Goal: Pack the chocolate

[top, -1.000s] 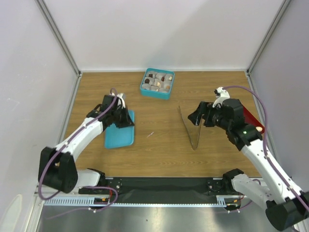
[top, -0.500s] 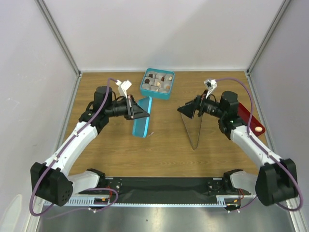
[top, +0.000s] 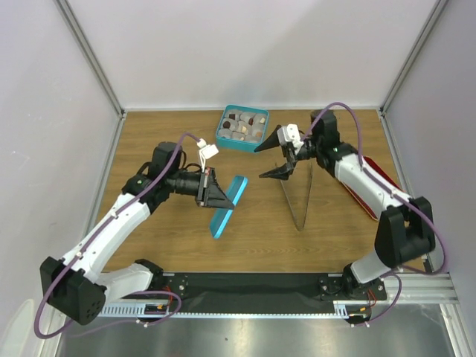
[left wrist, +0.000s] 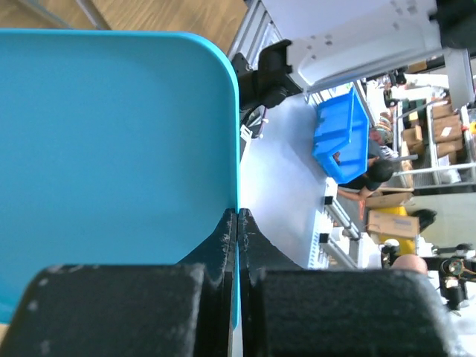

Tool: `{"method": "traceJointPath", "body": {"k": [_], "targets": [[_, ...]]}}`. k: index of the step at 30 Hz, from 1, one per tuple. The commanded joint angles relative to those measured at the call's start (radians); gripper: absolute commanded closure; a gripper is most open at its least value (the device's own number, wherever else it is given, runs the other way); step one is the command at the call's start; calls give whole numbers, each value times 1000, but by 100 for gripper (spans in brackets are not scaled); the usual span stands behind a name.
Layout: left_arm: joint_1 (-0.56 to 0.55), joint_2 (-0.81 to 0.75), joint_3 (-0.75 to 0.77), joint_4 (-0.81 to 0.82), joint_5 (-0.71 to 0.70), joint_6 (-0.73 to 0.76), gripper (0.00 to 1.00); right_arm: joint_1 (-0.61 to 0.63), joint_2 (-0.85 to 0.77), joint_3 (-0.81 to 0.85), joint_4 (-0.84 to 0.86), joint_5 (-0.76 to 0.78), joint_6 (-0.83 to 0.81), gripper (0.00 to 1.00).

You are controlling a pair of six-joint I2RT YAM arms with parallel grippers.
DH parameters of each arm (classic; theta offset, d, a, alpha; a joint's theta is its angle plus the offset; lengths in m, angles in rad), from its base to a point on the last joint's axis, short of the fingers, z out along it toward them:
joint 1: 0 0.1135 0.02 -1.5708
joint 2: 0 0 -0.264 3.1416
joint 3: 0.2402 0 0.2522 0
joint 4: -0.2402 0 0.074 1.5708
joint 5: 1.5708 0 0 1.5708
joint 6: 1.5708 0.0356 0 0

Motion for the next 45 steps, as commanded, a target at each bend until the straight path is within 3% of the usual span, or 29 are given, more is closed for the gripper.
{"method": "traceJointPath", "body": {"k": [1,2,3,5,7,15,25,30,31,32,35,37,38,39,42,43,45], "targets": [[-1,-64,6,2,67,77,100,23,95,183,-694,-206,-699,18],[-1,-67,1,0,73,82,100,29,116,215,-804,-206,-912,19],[-1,-74,-6,3,83,83,100,38,163,275,-1000,-193,-998,19],[-3,-77,-10,6,101,88,100,61,216,329,-1186,-182,-1190,20],[-4,-83,-5,2,104,98,100,81,297,419,-1493,-192,-1518,21],[-15,-52,-11,-1,98,108,100,145,317,456,-1552,-208,-1577,22],[-34,-49,-17,66,101,65,100,179,360,547,-1552,-162,-1522,22],[-34,-19,10,95,95,69,100,208,353,536,-1551,-122,-1499,27],[-34,-6,19,94,95,75,100,213,354,541,-1552,-120,-1493,29],[-34,3,33,67,92,100,100,213,353,542,-1551,-122,-1482,47],[-32,55,124,-55,8,186,100,207,346,552,-1551,-123,-1451,79],[-15,60,167,-102,-49,212,100,198,340,558,-1551,-128,-1432,89],[-5,49,171,-69,-58,177,100,192,337,564,-1551,-133,-1433,100],[26,43,187,-52,-80,157,100,187,337,570,-1551,-139,-1428,100],[67,29,277,-63,-253,112,63,185,349,617,-1551,-151,-1395,100],[72,28,305,-70,-299,105,45,181,351,630,-1551,-162,-1392,100],[78,26,386,-79,-455,82,33,161,369,685,-1552,-230,-1390,100]]}}
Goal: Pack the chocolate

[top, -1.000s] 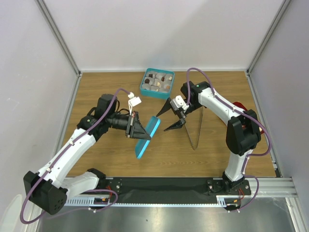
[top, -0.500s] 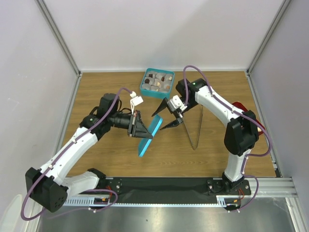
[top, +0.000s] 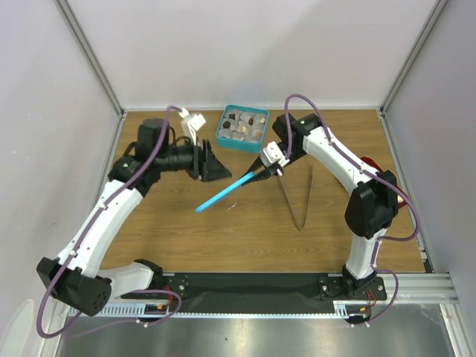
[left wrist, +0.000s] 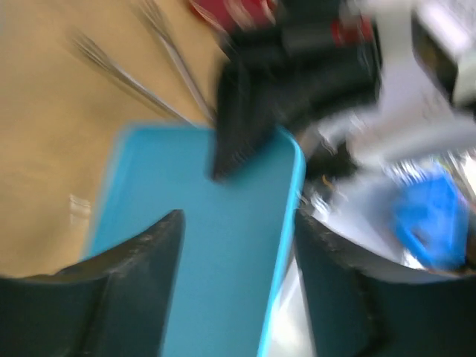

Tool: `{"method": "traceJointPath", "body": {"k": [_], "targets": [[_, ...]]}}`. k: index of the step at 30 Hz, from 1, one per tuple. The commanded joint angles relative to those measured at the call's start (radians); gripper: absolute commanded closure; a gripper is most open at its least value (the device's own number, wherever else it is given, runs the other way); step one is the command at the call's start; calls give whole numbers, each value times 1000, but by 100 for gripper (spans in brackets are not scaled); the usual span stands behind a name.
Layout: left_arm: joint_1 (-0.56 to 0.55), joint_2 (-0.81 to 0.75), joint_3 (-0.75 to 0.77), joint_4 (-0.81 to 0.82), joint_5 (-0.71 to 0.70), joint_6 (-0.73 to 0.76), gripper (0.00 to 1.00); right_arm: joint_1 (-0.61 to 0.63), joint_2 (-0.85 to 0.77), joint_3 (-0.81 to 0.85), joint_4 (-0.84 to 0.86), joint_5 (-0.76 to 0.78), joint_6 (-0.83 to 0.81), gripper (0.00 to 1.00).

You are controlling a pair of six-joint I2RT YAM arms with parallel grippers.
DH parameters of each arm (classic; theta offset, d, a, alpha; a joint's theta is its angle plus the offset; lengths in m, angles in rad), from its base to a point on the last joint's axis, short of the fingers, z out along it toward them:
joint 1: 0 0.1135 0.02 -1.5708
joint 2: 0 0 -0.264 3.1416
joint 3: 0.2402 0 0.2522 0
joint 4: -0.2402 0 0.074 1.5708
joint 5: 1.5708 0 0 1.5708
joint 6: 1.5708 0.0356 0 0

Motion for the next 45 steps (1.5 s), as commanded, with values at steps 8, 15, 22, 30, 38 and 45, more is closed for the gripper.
{"method": "traceJointPath", "body": {"k": [8,15,22,30,38,45], "targets": [[27,-82,309,13,-789,-127,22,-84,136,530,-153,-242,119,100],[27,-214,240,191,-652,38,14,-89,108,743,645,-51,1282,100],[29,-283,88,362,-557,167,12,-146,142,736,1585,442,2522,100],[39,-183,31,398,-621,167,15,-206,43,413,1565,663,2651,100],[150,126,42,595,-500,13,18,-355,162,288,1618,668,2948,100],[188,391,131,720,-326,-21,20,-392,439,421,1671,508,3038,100]]}}
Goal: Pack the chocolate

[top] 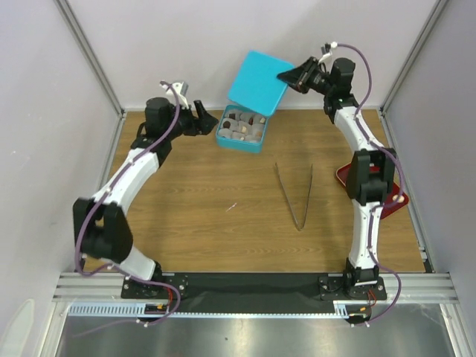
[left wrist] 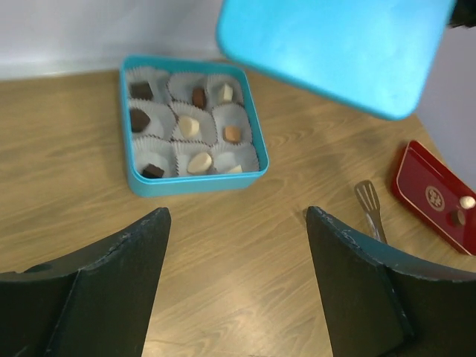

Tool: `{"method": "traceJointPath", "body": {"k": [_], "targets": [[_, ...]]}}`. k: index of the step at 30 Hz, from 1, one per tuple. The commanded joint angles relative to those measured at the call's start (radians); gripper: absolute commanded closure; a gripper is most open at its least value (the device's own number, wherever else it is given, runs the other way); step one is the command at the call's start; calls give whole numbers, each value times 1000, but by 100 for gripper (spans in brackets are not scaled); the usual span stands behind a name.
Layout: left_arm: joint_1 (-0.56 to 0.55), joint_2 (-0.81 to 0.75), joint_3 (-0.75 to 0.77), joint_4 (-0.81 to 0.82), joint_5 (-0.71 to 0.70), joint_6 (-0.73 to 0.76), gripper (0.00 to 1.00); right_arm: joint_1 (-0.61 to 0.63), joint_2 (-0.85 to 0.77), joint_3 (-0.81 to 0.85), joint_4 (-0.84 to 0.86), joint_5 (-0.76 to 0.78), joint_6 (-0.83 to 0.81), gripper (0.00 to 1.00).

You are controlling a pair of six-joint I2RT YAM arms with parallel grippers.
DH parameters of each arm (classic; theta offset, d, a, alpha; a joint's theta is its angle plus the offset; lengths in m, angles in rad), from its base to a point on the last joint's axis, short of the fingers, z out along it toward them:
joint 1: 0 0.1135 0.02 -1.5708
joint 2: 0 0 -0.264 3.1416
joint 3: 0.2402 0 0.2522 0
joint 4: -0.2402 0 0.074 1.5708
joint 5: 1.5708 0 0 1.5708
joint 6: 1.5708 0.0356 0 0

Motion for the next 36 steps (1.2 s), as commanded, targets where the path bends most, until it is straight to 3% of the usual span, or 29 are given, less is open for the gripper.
{"method": "traceJointPath", "body": {"k": [1,9,13,16,36], "targets": [[8,61,97,125,110,-25,20,17,121,112,66,-109,84,100],[31,262,181,192,144,-51,21,15,324,256,79,-135,138,100],[43,374,255,165,142,-46,22,18,412,276,172,-142,220,100],[49,421,278,191,142,-51,23,24,449,284,248,-142,272,100],[63,644,416,116,122,-3,26,56,629,395,269,-103,314,100]]}}
